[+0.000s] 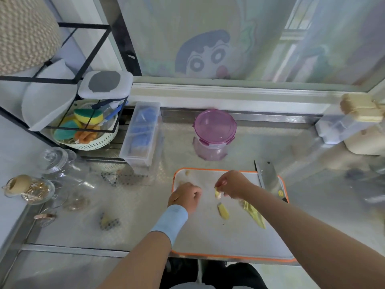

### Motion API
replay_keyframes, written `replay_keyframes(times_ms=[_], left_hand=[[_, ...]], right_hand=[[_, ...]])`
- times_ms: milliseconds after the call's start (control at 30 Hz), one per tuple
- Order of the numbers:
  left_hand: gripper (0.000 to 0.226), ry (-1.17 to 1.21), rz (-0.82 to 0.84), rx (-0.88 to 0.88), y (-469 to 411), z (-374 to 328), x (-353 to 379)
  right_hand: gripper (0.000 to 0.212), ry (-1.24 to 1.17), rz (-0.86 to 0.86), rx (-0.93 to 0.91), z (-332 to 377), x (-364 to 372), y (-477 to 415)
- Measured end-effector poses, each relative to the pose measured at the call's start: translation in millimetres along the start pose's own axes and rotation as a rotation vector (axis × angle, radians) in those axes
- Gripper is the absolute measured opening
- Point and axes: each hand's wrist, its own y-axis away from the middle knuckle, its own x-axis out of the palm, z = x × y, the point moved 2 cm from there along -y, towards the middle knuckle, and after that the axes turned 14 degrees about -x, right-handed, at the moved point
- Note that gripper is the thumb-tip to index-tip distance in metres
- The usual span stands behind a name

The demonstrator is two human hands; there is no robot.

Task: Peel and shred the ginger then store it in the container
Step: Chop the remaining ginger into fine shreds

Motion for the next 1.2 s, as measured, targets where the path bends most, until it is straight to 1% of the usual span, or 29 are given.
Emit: replay_keyframes(times_ms=[67, 133, 200, 267, 333, 400, 533, 600, 700, 733, 800, 900, 1000, 1100, 1200], left_hand=[[0.021, -0.052, 0.097, 0.060, 2, -17, 12], [0.028, -0.113, 0.159, 0.107, 5, -35, 24], [0.031, -0.212, 0.154, 0.146, 8, -48, 33], [0.035, -0.302, 0.110, 0.185, 11, -56, 40], [0.038, -0.331, 0.070, 0.185, 10, -56, 43], [0.038, -0.318, 0.055, 0.147, 7, -51, 43], [0.020, -0.234, 0.084, 0.103, 8, -44, 40], [0.025, -0.202, 0.120, 0.105, 12, -42, 42], [0.049, -0.217, 0.145, 0.138, 18, -42, 47], [0.052, -0.226, 0.143, 0.146, 19, -43, 48], [0.050, -0.234, 0.136, 0.155, 20, -44, 52], [0.041, -0.222, 0.110, 0.149, 21, -46, 55], [0.039, -0.219, 0.093, 0.157, 20, -43, 56], [0.038, -0.230, 0.087, 0.159, 20, -30, 53], [0.037, -0.211, 0.087, 0.135, 19, -17, 49]], right_hand=[[0.010, 0.006, 0.063, 0.048, -16, -1, 15], [0.014, 0.013, 0.115, 0.060, -30, 4, 26], [0.017, 0.019, 0.103, 0.055, -40, 11, 30], [0.017, 0.034, 0.056, 0.039, -46, 18, 30], [0.019, 0.088, 0.020, 0.008, -48, 24, 29], [0.019, 0.039, -0.036, 0.019, -51, 29, 30], [0.020, -0.036, -0.147, 0.062, -56, 36, 33], [0.023, -0.055, -0.137, 0.082, -56, 39, 36], [0.025, -0.059, -0.131, 0.096, -56, 44, 41], [0.023, -0.074, -0.138, 0.105, -56, 45, 42], [0.019, -0.119, -0.167, 0.132, -55, 47, 44], [0.016, -0.167, -0.212, 0.178, -53, 49, 44], [0.019, -0.188, -0.222, 0.212, -50, 55, 42], [0.023, -0.189, -0.215, 0.189, -42, 66, 40], [0.015, -0.161, -0.202, 0.143, -32, 72, 36]])
